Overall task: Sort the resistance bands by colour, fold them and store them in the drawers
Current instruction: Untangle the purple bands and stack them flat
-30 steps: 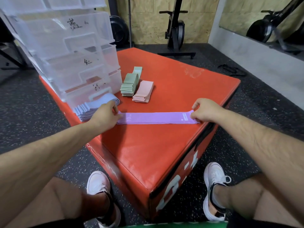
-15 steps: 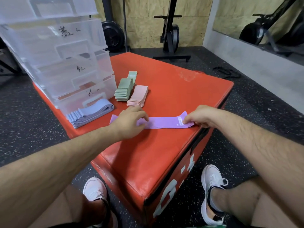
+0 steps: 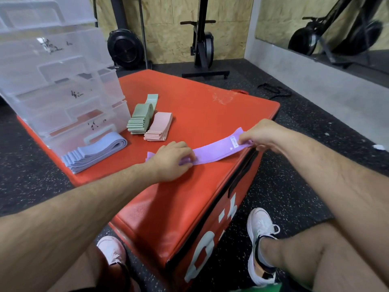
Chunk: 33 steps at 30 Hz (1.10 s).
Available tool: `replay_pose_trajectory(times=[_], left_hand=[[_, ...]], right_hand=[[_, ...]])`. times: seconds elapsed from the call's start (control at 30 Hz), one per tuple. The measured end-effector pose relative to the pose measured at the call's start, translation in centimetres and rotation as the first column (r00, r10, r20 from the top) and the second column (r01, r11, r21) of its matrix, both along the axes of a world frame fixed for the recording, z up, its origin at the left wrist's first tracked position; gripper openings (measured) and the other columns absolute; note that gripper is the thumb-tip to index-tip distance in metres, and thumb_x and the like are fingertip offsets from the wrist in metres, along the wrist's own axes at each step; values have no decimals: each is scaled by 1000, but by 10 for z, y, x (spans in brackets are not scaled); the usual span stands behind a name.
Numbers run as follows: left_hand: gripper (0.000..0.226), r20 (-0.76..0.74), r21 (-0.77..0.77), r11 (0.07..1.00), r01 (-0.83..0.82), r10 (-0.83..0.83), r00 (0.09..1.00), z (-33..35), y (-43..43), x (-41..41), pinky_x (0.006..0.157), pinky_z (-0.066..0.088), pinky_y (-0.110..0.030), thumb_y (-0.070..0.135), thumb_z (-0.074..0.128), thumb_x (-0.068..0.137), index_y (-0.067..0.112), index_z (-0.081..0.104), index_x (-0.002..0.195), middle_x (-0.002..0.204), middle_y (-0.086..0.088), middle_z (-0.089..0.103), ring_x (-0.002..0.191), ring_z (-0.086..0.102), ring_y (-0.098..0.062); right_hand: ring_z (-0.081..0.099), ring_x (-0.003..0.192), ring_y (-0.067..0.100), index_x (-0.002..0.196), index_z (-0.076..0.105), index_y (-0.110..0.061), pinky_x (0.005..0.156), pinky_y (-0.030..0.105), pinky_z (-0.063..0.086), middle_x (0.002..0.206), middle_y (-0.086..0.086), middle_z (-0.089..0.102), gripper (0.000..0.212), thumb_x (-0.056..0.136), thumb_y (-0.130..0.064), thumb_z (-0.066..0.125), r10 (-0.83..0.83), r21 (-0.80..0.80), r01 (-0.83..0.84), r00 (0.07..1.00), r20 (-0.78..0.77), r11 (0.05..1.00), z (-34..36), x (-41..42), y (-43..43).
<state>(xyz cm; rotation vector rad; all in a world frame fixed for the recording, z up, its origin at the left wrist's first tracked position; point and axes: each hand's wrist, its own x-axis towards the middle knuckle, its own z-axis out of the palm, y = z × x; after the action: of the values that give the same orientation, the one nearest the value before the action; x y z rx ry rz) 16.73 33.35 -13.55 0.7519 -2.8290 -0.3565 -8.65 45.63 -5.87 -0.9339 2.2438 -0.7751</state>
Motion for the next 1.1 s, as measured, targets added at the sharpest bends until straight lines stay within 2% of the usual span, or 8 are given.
replay_pose_trajectory(times=[0.13, 0.27, 0.37, 0.6, 0.8, 0.9, 0.97, 1.1], left_hand=[[14, -11, 12, 1000, -19, 19, 1000, 0, -2, -2, 89, 43, -40, 32, 65, 89, 36, 67, 103, 101, 16, 50, 102, 52, -18], [21, -16, 47, 998, -35, 36, 999, 6, -5, 9, 88, 47, -42, 47, 58, 82, 39, 69, 98, 97, 16, 53, 98, 55, -15], [20, -33, 28, 995, -94, 95, 995, 11, -11, 22, 86, 48, -40, 46, 62, 82, 36, 72, 96, 96, 12, 54, 96, 55, -15], [23, -93, 82, 967, -240, 247, 964, 10, -28, 71, 82, 49, -33, 34, 74, 83, 17, 71, 98, 93, 2, 55, 86, 56, -18], [32, -84, 228, 905, -358, 385, 919, 10, -29, 96, 77, 47, -28, 31, 78, 80, 14, 62, 102, 94, 3, 65, 87, 62, -17], [36, -79, 291, 880, -376, 414, 907, 12, -30, 98, 80, 52, -33, 36, 76, 77, 18, 57, 102, 93, 5, 67, 88, 64, -16], [31, -97, 299, 878, -374, 418, 903, 15, -30, 94, 78, 49, -32, 33, 70, 79, 18, 55, 102, 100, 2, 63, 90, 63, -17], [36, -144, 162, 949, -272, 295, 945, 22, -28, 79, 88, 39, -24, 46, 58, 75, 20, 60, 99, 107, 3, 48, 101, 52, -15]], right_hand=[[40, 52, 12, 90, 71, -9, 43, 20, 36, 71, 5, 58, 21, 73, -15, 80, 48, -42, -42, 984, 169, 998, 9, 5, -2], [50, 73, 17, 96, 75, -6, 49, 22, 46, 81, 6, 60, 29, 70, -16, 82, 137, -66, -125, 966, 221, 990, 8, 28, -22], [54, 77, 18, 102, 75, -3, 51, 22, 48, 84, 8, 59, 36, 69, -17, 84, 192, -64, -182, 955, 226, 981, 5, 54, -39], [52, 58, 15, 75, 67, -10, 48, 22, 41, 64, 4, 53, 14, 75, -13, 81, 282, -12, -282, 952, 116, 959, -1, 123, -77], [44, 32, 9, 62, 58, -19, 33, 13, 28, 40, -6, 49, 26, 80, -24, 76, 359, 48, -357, 933, -30, 933, -14, 164, -101], [54, 45, 10, 67, 65, -18, 44, 17, 37, 56, -5, 62, 21, 87, -25, 61, 469, 122, -465, 883, -2, 877, -17, 178, -106], [56, 52, 12, 70, 71, -19, 51, 23, 39, 67, -5, 67, 22, 86, -25, 57, 567, 243, -535, 819, -84, 809, -12, 179, -107], [57, 81, 22, 97, 70, -13, 70, 33, 46, 88, 3, 64, 20, 88, -15, 51, 724, 338, -651, 670, -166, 680, -6, 171, -91]])
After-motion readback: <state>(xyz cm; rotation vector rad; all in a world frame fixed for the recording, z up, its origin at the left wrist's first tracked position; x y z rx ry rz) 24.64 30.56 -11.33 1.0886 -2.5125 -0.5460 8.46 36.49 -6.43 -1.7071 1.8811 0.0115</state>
